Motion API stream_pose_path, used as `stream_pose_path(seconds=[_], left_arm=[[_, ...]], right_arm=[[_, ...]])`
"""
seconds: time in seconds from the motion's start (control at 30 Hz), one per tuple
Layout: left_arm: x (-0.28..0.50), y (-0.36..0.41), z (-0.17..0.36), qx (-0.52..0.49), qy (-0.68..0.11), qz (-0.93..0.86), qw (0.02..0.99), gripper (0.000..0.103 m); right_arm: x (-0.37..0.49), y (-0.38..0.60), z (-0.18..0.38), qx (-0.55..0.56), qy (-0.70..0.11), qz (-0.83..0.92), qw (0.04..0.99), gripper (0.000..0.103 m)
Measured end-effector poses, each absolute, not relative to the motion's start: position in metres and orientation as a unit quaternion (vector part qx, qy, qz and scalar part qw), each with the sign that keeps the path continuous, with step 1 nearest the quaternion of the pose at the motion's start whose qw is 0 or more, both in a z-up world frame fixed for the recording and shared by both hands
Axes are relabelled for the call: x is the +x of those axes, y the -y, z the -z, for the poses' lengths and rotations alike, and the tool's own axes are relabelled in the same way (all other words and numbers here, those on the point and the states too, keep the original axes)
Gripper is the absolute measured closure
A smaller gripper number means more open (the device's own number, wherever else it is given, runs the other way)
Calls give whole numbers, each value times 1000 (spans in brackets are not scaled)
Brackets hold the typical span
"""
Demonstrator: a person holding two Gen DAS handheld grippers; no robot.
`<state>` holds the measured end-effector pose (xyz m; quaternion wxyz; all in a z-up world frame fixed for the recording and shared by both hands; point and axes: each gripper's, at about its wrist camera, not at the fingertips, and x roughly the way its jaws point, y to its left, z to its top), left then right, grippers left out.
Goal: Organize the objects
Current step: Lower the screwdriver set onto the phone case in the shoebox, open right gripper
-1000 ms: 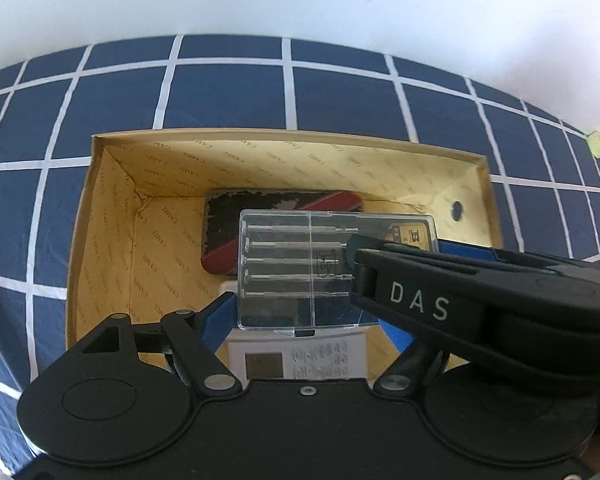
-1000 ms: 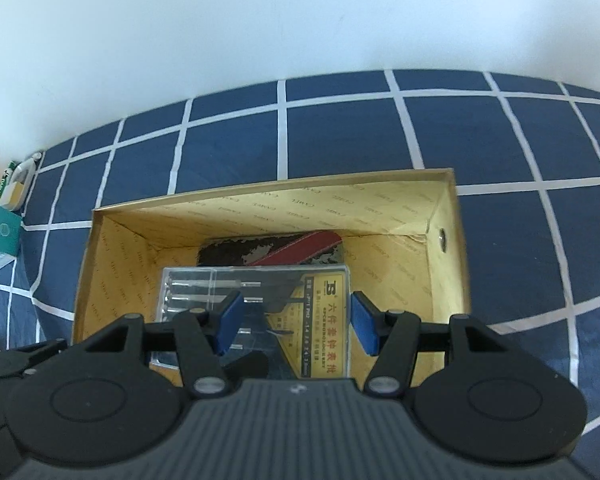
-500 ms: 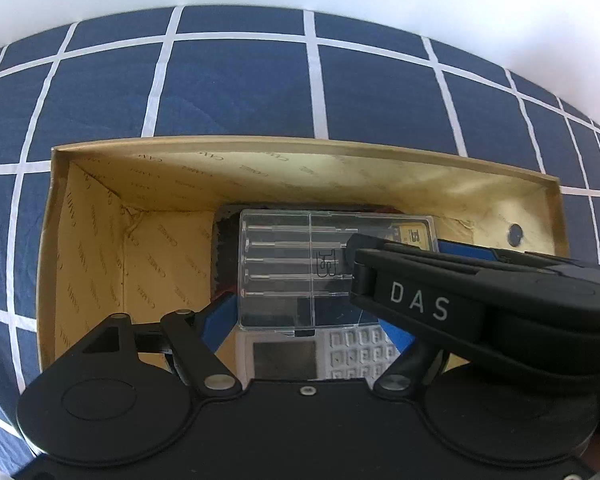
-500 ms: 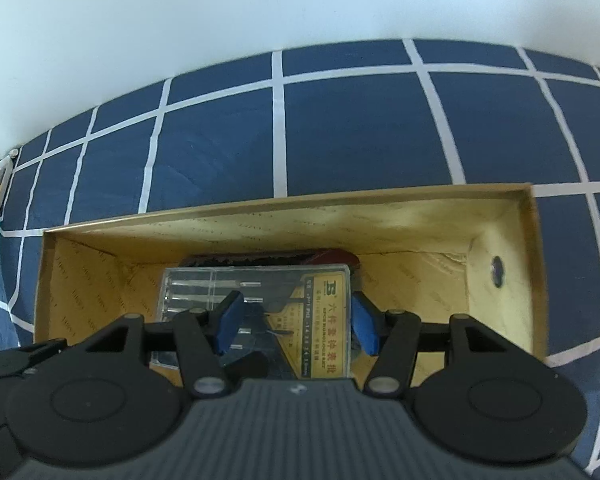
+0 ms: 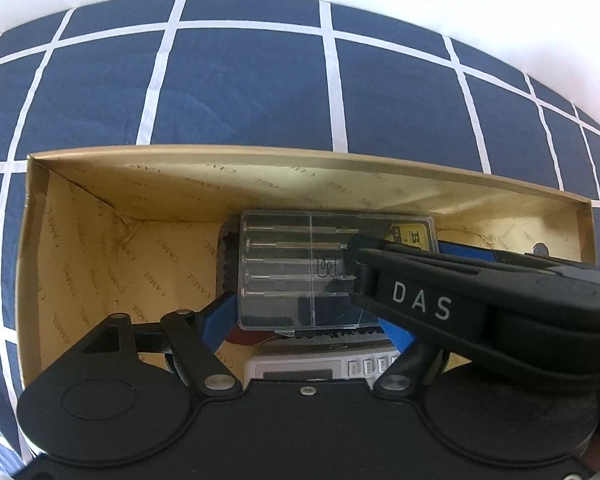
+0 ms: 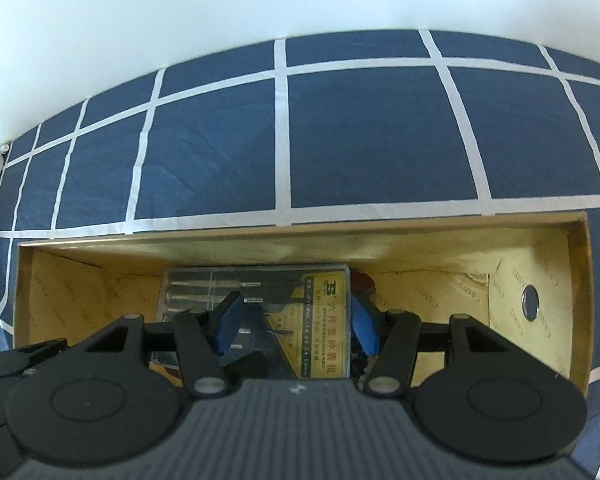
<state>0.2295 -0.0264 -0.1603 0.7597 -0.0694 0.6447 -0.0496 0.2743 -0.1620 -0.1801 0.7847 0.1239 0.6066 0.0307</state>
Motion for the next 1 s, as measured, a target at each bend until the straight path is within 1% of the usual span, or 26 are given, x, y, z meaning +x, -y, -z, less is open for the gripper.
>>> stream_pose_path(seconds=[0.23, 0.5, 0.77, 0.87, 0.93, 0.97, 1.0], left_arm=[[231, 25, 165, -75, -645, 46, 759, 29], [231, 24, 162, -70, -643, 42, 762, 26], [213, 27, 139, -66, -634, 34, 770, 23], [202, 30, 125, -63, -627, 32, 776, 20], [193, 33, 115, -58, -625, 30, 778, 14], [189, 34, 111, -55, -624, 27, 779, 11], [184, 34, 105, -52, -621, 25, 782, 11]], right_arm=[[279, 167, 185, 133, -608, -36, 782, 45], [282, 172, 183, 148, -611, -30, 777, 45], [270, 185, 158, 163, -600, -17, 783, 43], [259, 188, 143, 159, -594, -18, 788, 41], [249, 191, 133, 159, -588, -17, 793, 36], [244, 192, 128, 156, -586, -17, 795, 36], [239, 193, 123, 153, -583, -16, 798, 35]])
